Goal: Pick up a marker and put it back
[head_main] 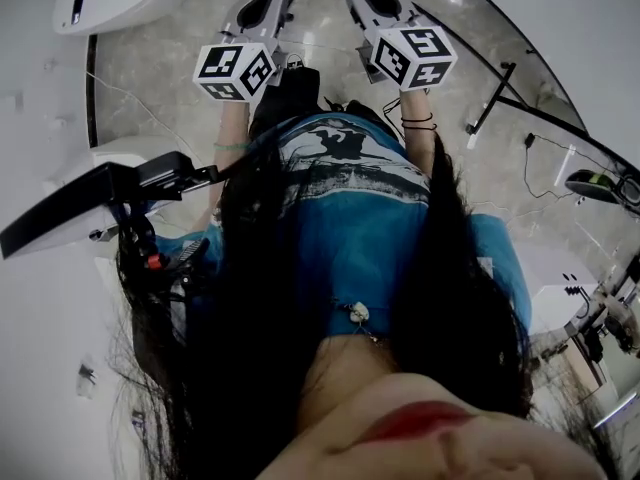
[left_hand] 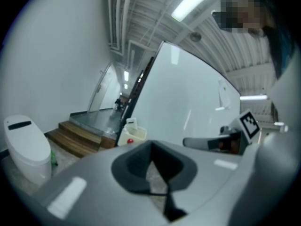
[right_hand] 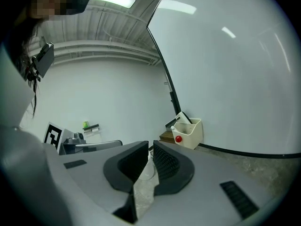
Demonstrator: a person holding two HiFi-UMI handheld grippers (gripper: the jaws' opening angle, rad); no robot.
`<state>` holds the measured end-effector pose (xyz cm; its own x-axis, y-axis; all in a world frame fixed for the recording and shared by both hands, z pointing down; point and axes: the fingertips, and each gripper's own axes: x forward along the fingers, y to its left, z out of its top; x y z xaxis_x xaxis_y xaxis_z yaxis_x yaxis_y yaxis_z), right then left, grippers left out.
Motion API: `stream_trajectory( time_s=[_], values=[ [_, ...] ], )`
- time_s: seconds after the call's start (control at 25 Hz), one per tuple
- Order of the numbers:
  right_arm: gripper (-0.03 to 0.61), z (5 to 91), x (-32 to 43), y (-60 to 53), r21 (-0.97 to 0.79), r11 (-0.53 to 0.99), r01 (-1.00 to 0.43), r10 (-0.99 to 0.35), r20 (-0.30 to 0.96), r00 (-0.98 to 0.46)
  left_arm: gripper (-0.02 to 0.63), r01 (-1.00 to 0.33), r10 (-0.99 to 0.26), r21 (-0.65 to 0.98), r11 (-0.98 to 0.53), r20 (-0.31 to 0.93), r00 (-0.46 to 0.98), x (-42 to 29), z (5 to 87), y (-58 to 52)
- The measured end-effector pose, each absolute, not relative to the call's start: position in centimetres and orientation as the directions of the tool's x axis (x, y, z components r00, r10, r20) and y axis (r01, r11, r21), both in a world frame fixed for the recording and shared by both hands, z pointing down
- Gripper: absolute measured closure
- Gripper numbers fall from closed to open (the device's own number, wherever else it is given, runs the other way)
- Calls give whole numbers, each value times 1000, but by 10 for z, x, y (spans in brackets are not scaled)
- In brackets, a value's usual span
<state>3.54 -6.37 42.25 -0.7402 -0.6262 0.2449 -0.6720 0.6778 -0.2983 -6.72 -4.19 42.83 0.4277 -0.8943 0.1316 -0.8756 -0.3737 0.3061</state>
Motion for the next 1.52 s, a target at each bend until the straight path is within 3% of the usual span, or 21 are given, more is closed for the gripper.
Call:
stream_trajectory(
  time_s=[0.64,1.16,1.52],
  values=[
    [546,420,169,91,-313,763,-565,-520,221,-825,614,-897,-908,279,-342,146,392,106,424,120],
    [546,446,140,128,-346,793,-502,-440,244,-864,614,-923,-942,297,-243,154,298,80,444,162],
    [546,432,85,231,-411,773,-484,-427,228,-875,614,-925,-943,302,-231,165,289,27,435,274]
  ],
)
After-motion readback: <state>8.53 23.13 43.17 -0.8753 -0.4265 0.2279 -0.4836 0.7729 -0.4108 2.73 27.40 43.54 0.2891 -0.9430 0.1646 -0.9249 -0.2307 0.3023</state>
